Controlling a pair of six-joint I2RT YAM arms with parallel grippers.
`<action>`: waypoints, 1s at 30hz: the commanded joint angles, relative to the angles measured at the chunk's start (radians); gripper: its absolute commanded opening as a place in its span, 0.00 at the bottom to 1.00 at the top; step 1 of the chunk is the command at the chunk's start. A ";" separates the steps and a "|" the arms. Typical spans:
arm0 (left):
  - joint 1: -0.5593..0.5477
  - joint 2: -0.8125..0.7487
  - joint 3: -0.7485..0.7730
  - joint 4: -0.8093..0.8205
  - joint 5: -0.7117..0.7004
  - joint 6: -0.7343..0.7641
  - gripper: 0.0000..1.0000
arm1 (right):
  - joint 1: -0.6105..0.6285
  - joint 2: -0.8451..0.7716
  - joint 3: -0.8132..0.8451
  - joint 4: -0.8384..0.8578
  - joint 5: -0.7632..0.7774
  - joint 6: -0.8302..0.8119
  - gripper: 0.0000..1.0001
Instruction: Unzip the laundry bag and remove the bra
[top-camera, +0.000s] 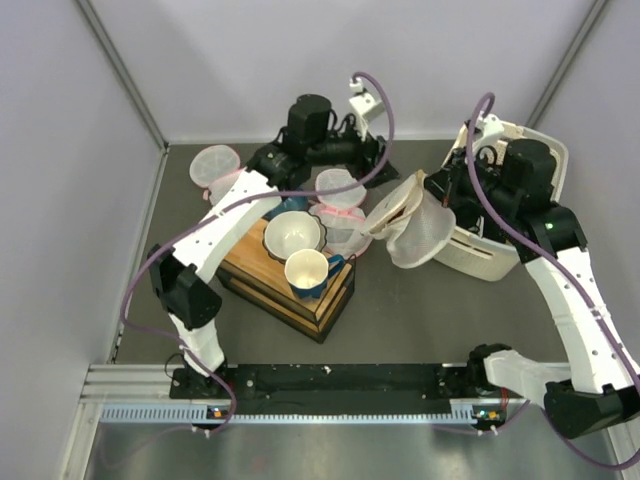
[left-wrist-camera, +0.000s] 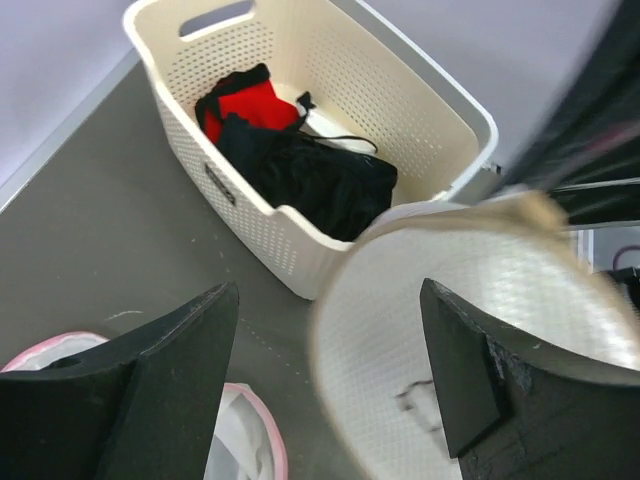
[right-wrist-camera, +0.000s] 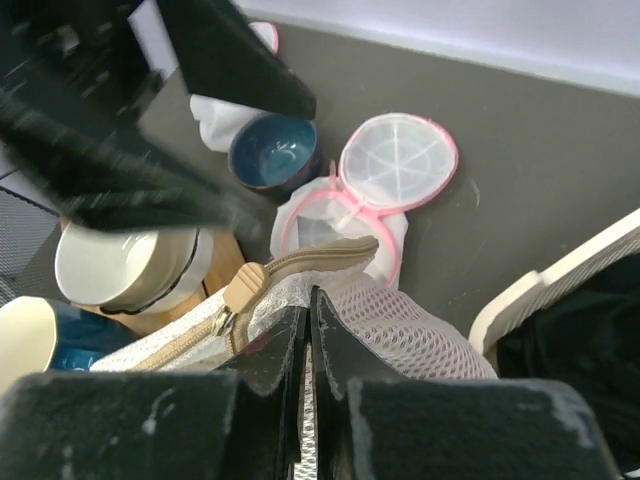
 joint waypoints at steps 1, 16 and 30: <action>-0.098 -0.142 -0.033 -0.033 -0.202 0.116 0.78 | 0.049 0.051 0.046 -0.030 0.094 0.069 0.00; -0.179 -0.261 -0.205 -0.008 -0.426 0.023 0.77 | 0.095 0.140 0.051 -0.004 0.110 0.120 0.00; -0.229 -0.159 -0.230 0.039 -0.489 0.100 0.78 | 0.096 0.128 0.056 0.005 0.071 0.129 0.00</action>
